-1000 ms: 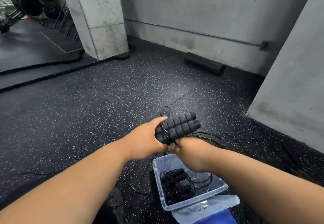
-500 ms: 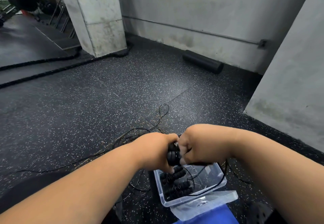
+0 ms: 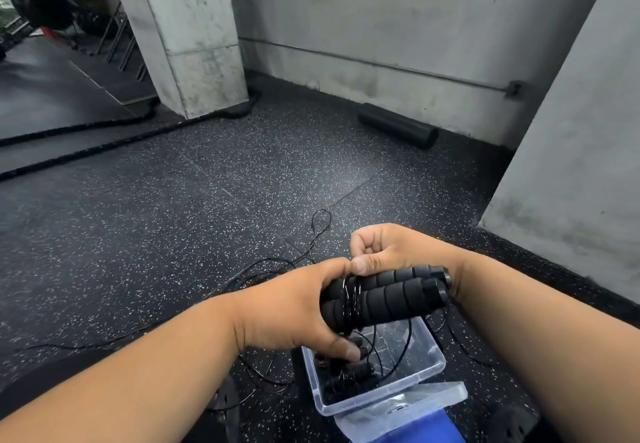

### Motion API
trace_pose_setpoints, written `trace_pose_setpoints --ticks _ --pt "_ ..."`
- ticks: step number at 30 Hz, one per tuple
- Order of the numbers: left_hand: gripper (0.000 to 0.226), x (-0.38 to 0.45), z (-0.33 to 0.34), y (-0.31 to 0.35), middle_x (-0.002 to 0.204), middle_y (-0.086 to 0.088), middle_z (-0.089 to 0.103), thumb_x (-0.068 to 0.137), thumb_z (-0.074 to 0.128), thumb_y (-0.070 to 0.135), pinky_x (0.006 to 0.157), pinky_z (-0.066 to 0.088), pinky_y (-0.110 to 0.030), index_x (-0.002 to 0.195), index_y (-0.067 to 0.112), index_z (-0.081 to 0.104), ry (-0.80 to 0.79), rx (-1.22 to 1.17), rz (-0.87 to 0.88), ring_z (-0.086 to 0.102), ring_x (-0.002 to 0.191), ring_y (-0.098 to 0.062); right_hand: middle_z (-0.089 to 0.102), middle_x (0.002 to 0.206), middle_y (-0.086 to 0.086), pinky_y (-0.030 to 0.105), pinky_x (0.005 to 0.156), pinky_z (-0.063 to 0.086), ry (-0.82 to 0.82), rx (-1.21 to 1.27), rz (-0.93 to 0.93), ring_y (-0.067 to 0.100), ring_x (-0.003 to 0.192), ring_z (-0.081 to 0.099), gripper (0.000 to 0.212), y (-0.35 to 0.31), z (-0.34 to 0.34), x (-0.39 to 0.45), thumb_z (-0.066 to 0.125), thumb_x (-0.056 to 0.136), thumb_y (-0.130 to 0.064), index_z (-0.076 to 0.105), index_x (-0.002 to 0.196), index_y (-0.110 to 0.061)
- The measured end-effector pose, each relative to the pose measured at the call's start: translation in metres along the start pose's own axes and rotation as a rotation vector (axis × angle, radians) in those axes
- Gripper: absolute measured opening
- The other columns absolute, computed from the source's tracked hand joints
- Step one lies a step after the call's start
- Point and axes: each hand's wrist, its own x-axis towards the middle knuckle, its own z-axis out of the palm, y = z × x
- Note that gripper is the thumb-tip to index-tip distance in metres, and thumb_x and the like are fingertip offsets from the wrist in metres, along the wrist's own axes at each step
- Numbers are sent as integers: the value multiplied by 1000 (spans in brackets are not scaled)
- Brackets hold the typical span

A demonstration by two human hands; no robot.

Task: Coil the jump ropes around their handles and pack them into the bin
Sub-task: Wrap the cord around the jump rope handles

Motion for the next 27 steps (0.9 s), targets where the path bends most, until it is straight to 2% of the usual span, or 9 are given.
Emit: trace_pose_setpoints --ticks 3,5,8,10,13,16,20,24,27 --pt "80 1 -1 -3 126 12 70 76 96 17 106 52 -32 141 25 50 -78 -170 5 66 119 -10 62 67 -2 18 50 46 -2 169 -37 8 56 57 37 8 6 3 89 75 -35 59 80 -13" --pt "59 2 0 -1 103 15 69 80 89 4 87 53 -22 125 21 55 -172 -277 21 65 96 -4 62 69 -1 20 54 47 24 247 -64 10 59 58 30 13 11 5 81 82 -22 54 81 -9" --pt "37 5 4 0 87 4 58 78 85 12 72 54 -28 104 17 59 -253 -506 58 58 78 -11 63 71 -5 20 58 49 84 316 -127 7 62 57 13 12 20 6 63 90 -7 52 83 -8" --pt "41 8 4 -1 84 2 57 77 90 21 70 57 -29 103 13 60 -242 -639 81 56 75 -12 64 72 -7 21 66 50 168 237 -165 6 67 57 14 9 25 9 58 93 -4 57 81 -11" --pt "52 12 3 1 78 9 61 82 82 10 66 56 -26 127 3 56 -46 -690 20 56 64 -4 62 76 4 33 73 48 337 27 -113 17 73 54 26 15 26 17 54 104 -9 61 79 -8" --pt "76 16 0 -3 84 7 65 75 92 15 66 57 -28 138 9 48 263 -660 -86 55 60 -4 55 84 13 44 70 33 414 -57 2 23 77 43 30 27 26 20 54 105 -30 61 99 -2" --pt "77 17 -15 -8 106 -1 72 73 93 15 73 58 -36 136 35 54 497 -568 -60 67 82 -13 45 69 -7 37 59 34 418 -373 -22 12 63 38 25 27 34 15 51 108 -30 56 86 -20" --pt "59 14 -37 -13 98 0 69 77 92 21 78 57 -41 127 30 61 641 -535 -19 64 84 -17 50 70 -5 33 53 36 458 -433 -37 11 59 41 14 5 35 11 53 107 -27 63 98 -30" --pt "54 13 -48 -18 95 2 67 80 92 23 75 57 -41 124 27 61 762 -509 -15 62 81 -14 52 65 -8 25 48 36 525 -484 -61 8 52 40 13 -9 29 3 56 106 -29 65 98 -24"
